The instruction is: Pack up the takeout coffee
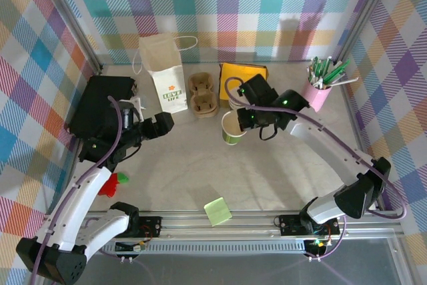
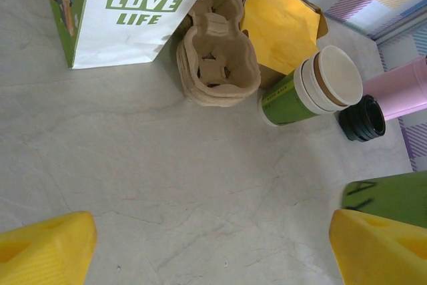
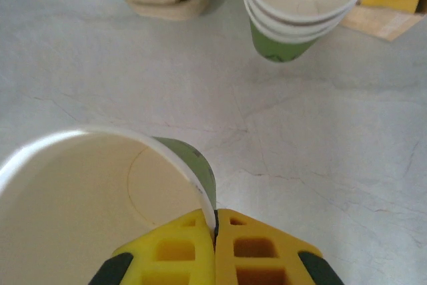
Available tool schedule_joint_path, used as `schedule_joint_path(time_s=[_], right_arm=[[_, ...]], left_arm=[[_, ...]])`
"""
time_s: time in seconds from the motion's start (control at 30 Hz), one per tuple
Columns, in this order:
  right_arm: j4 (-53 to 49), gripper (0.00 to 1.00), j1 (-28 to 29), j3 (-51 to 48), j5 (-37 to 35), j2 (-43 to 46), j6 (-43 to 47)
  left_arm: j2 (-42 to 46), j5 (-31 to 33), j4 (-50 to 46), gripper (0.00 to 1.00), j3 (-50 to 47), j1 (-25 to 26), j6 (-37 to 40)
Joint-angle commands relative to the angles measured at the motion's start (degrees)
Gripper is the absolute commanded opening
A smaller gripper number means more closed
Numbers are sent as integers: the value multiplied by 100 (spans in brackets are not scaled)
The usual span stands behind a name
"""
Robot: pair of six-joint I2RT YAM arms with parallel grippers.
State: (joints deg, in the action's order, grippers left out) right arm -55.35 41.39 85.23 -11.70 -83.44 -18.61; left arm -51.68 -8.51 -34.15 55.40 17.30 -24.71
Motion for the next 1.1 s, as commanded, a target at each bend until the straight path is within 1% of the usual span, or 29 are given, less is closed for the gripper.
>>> schedule_joint_path(time_s=[0.0,0.27,0.4,0.53,0.63,0.7,0.83,0.93,1.07], right_arm=[[961,5,119,-623,-167,170,-241],[1960,5,202,-1911,-324,109,-624],[2209,5,237,-2252,-366,49,-724],[2252,6,323,-2353,-480,-21,-741],[2225,10,416,-2311,-537,-105,-673],[2196,16,479,-2276,-577,-158,-633],[2153,21,536,-2195,-518,-250,-617],[2084,27,555,-2114,-483,-248,-626],[1849,33,555,-1882,-482,-143,-550]], left_arm=[[175,101,119,90,-114,67,-75],[232,204,67,90,-182,72,-64],[286,339,-21,90,-212,72,-15],[304,416,-87,90,-209,72,45],[284,449,-114,90,-196,72,65],[266,483,-142,90,-178,76,90],[247,528,-228,91,-150,72,98],[255,517,-267,91,-102,72,82],[285,548,-430,91,51,72,94]])
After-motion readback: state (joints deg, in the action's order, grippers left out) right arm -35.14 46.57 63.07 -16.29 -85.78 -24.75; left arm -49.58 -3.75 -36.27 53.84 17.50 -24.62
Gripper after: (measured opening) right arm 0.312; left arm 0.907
